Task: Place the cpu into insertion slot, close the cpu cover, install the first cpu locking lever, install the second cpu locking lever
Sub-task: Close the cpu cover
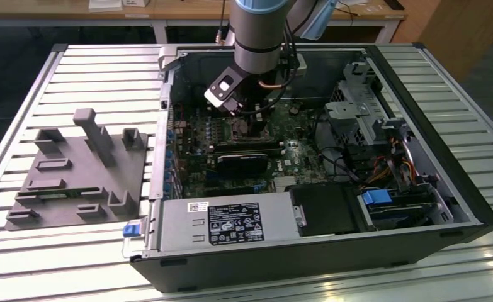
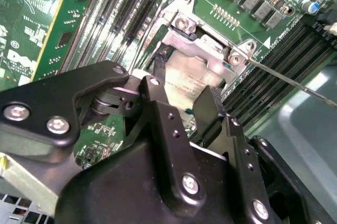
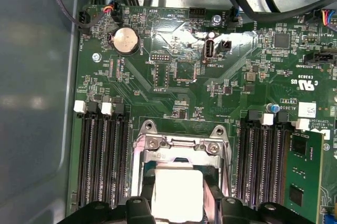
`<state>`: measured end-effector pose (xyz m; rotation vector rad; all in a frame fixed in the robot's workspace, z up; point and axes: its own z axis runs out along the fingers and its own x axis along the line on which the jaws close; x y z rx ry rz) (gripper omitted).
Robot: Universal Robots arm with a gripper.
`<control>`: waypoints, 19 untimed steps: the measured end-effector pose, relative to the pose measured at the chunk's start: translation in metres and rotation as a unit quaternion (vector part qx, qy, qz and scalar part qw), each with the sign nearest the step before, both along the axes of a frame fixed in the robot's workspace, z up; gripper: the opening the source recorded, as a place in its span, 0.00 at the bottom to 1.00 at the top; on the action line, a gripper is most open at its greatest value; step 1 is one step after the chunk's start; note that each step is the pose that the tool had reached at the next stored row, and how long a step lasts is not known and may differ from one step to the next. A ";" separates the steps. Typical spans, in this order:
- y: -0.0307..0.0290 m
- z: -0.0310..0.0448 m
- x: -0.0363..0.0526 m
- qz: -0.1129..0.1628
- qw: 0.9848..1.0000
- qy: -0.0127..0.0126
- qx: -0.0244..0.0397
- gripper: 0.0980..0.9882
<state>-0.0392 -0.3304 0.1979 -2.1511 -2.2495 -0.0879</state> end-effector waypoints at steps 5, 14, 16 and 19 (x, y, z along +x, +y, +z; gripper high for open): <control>0.0000 0.0044 -0.0001 0.000 1.000 0.000 0.000 0.42; 0.0000 0.0112 0.0000 0.000 1.000 0.000 0.000 0.42; 0.0000 0.0114 -0.0001 0.000 1.000 0.000 0.000 0.42; 0.0000 0.0115 -0.0001 0.000 1.000 0.000 0.000 0.33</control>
